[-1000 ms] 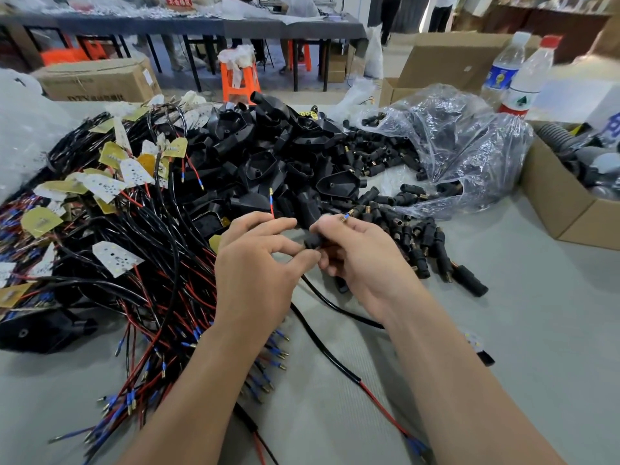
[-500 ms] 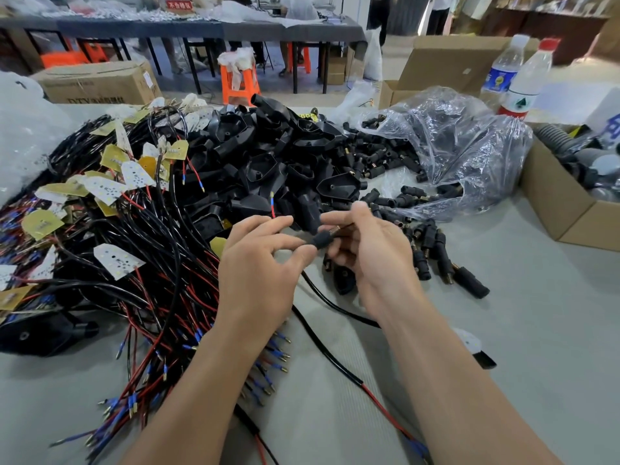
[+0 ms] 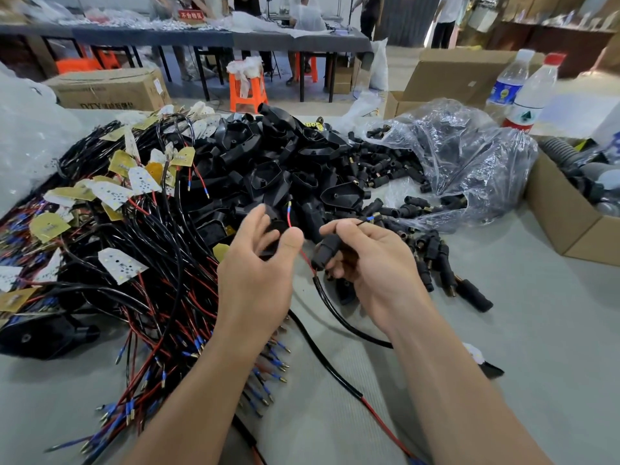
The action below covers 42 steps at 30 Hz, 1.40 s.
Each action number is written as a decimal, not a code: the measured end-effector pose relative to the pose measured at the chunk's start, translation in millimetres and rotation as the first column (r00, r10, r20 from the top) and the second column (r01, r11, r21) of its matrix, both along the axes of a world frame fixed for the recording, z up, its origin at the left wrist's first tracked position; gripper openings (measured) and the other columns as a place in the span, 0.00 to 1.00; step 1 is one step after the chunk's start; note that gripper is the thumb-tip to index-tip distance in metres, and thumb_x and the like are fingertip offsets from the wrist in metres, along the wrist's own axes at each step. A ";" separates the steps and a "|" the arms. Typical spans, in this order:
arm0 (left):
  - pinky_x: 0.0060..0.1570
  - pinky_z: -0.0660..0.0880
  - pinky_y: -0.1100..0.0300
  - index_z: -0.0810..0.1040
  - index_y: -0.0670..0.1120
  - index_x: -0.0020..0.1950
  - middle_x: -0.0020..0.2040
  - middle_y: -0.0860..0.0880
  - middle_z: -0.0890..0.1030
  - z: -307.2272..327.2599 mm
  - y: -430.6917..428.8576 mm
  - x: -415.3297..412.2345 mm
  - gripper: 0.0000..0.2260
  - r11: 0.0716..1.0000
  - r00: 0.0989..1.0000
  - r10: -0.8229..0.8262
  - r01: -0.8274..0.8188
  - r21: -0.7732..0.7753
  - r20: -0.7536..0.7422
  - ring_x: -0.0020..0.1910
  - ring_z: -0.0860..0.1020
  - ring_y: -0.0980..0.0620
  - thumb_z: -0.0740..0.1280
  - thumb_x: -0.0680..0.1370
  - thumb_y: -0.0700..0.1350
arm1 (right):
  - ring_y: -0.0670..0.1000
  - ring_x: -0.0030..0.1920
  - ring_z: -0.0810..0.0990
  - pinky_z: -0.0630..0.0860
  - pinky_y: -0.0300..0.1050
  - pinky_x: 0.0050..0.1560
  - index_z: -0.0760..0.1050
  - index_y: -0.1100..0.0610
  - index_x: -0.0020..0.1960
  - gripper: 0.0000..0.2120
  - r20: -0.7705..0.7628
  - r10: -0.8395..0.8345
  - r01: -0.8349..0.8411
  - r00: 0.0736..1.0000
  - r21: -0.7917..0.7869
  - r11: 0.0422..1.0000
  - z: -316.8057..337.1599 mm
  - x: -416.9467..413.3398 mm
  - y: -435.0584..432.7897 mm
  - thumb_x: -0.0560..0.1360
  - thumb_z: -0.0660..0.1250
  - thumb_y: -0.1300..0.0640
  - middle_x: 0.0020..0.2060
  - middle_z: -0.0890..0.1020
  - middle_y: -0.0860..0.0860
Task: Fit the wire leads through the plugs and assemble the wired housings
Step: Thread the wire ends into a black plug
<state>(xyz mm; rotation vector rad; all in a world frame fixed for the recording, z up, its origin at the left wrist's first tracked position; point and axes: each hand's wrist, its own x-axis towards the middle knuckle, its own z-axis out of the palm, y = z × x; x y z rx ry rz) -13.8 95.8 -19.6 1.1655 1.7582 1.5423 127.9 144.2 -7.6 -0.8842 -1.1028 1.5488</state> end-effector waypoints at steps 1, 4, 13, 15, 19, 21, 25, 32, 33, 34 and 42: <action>0.60 0.78 0.62 0.74 0.52 0.75 0.57 0.57 0.85 1.3 1.9 -1.6 0.26 1.000 0.985 -0.021 0.020 0.006 0.168 0.56 0.83 0.62 0.71 0.78 0.56 | 0.48 0.27 0.75 0.70 0.38 0.28 0.84 0.58 0.41 0.15 0.035 0.025 -0.026 0.999 0.025 0.999 -0.5 0.4 -0.2 0.82 0.63 0.62 0.30 0.80 0.54; 0.48 0.84 0.56 0.83 0.45 0.62 0.45 0.44 0.88 7.1 3.1 -4.6 0.11 0.995 0.900 -0.093 0.075 0.058 0.426 0.44 0.87 0.50 0.69 0.81 0.37 | 0.49 0.28 0.73 0.68 0.38 0.27 0.85 0.55 0.40 0.15 0.179 0.008 -0.026 0.984 0.095 0.995 -3.3 -1.7 -2.0 0.82 0.64 0.60 0.28 0.78 0.53; 0.43 0.79 0.65 0.88 0.53 0.37 0.36 0.52 0.86 8.0 -2.2 0.2 0.11 0.982 0.981 -0.127 0.102 0.162 0.150 0.39 0.83 0.58 0.70 0.78 0.48 | 0.47 0.25 0.74 0.72 0.37 0.26 0.82 0.61 0.42 0.12 -0.011 -0.333 0.330 0.943 -0.107 0.938 -2.2 0.1 3.6 0.81 0.65 0.63 0.27 0.79 0.53; 0.41 0.77 0.66 0.87 0.56 0.36 0.35 0.54 0.85 6.0 -2.8 0.6 0.09 0.987 0.992 -0.113 0.107 0.117 0.053 0.37 0.82 0.59 0.71 0.76 0.50 | 0.47 0.26 0.75 0.72 0.37 0.26 0.82 0.60 0.42 0.12 -0.017 -0.337 0.333 0.941 -0.119 0.935 -3.3 -1.5 3.0 0.82 0.64 0.63 0.27 0.79 0.52; 0.36 0.71 0.72 0.85 0.65 0.41 0.37 0.60 0.84 1.1 -1.5 -2.7 0.06 0.994 0.968 -0.103 0.109 0.016 -0.228 0.40 0.80 0.61 0.73 0.75 0.52 | 0.47 0.27 0.76 0.73 0.37 0.28 0.82 0.59 0.42 0.13 -0.088 -0.344 0.334 0.935 -0.115 0.936 -2.0 -0.9 4.3 0.83 0.63 0.62 0.29 0.81 0.52; 0.40 0.72 0.71 0.83 0.65 0.40 0.38 0.64 0.82 -1.2 -0.8 -0.2 0.09 0.996 0.955 -0.073 0.083 0.025 -0.289 0.42 0.79 0.62 0.75 0.76 0.50 | 0.47 0.27 0.76 0.72 0.37 0.28 0.82 0.58 0.42 0.14 -0.108 -0.323 0.314 0.940 -0.097 0.945 -2.2 -1.5 4.2 0.83 0.63 0.62 0.30 0.81 0.52; 0.36 0.71 0.70 0.83 0.66 0.39 0.36 0.66 0.81 -1.8 -0.5 0.1 0.11 0.998 0.958 -0.041 0.054 0.036 -0.284 0.40 0.79 0.61 0.74 0.76 0.49 | 0.48 0.27 0.75 0.72 0.38 0.28 0.82 0.57 0.41 0.15 -0.103 -0.293 0.288 0.951 -0.063 0.956 -3.3 -4.4 3.3 0.83 0.63 0.63 0.30 0.80 0.53; 0.42 0.68 0.66 0.85 0.61 0.42 0.34 0.60 0.80 -1.8 -0.5 -2.4 0.08 0.983 0.947 -0.165 0.182 0.038 -0.274 0.41 0.76 0.59 0.75 0.77 0.47 | 0.49 0.27 0.74 0.71 0.38 0.27 0.82 0.58 0.40 0.15 -0.066 -0.264 0.262 0.962 -0.031 0.965 -0.7 0.3 3.2 0.82 0.63 0.65 0.35 0.82 0.58; 0.40 0.68 0.69 0.84 0.61 0.42 0.35 0.60 0.80 -1.8 -0.6 -1.9 0.08 0.985 0.946 -0.153 0.170 0.038 -0.285 0.41 0.76 0.59 0.75 0.77 0.47 | 0.49 0.27 0.74 0.72 0.39 0.28 0.82 0.58 0.40 0.14 -0.055 -0.248 0.247 0.967 -0.027 0.969 -0.8 0.4 3.1 0.82 0.63 0.65 0.36 0.82 0.59; 0.38 0.67 0.71 0.84 0.61 0.42 0.36 0.59 0.81 -1.7 -0.7 -1.9 0.08 0.988 0.946 -0.134 0.152 0.040 -0.296 0.42 0.76 0.59 0.75 0.77 0.47 | 0.49 0.28 0.75 0.72 0.39 0.29 0.82 0.59 0.41 0.14 -0.039 -0.227 0.226 0.973 -0.021 0.974 -1.0 0.6 2.9 0.82 0.63 0.64 0.37 0.83 0.59; 0.48 0.66 0.75 0.88 0.55 0.38 0.31 0.62 0.79 -4.0 -6.4 -0.5 0.07 0.987 0.860 0.008 0.075 0.142 -0.510 0.46 0.74 0.61 0.78 0.74 0.44 | 0.50 0.32 0.79 0.78 0.39 0.34 0.83 0.61 0.47 0.11 0.055 -0.123 0.126 0.991 -0.038 0.991 -1.2 7.4 5.0 0.83 0.63 0.63 0.43 0.86 0.59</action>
